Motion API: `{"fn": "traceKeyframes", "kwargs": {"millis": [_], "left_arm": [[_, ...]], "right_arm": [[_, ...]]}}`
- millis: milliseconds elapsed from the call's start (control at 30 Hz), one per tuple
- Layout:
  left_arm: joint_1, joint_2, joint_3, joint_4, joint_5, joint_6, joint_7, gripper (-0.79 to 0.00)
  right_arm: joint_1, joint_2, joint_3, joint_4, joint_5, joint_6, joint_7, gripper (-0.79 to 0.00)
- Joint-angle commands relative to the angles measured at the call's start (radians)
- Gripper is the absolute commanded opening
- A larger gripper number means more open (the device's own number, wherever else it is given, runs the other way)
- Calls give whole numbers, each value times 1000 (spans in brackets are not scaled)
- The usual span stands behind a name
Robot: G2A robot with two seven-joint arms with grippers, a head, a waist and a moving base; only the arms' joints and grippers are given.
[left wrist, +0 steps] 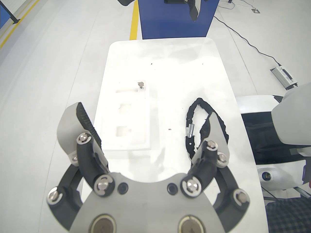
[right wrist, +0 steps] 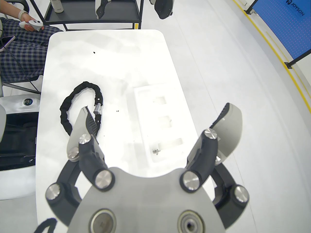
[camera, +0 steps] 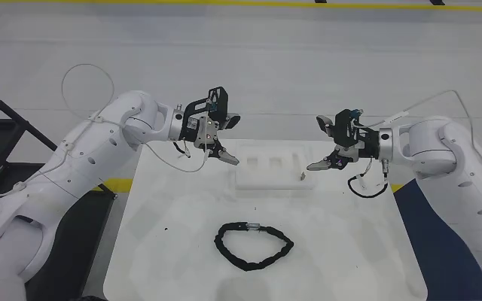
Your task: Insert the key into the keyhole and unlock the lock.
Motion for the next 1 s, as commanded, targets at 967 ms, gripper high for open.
{"fn": "traceKeyframes", "kwargs": {"millis": [967], "left_arm": [[0, 0, 0, 0, 0, 0, 0, 0]], "right_arm": [[-39, -1, 6, -14, -46, 67, -42, 0]]}}
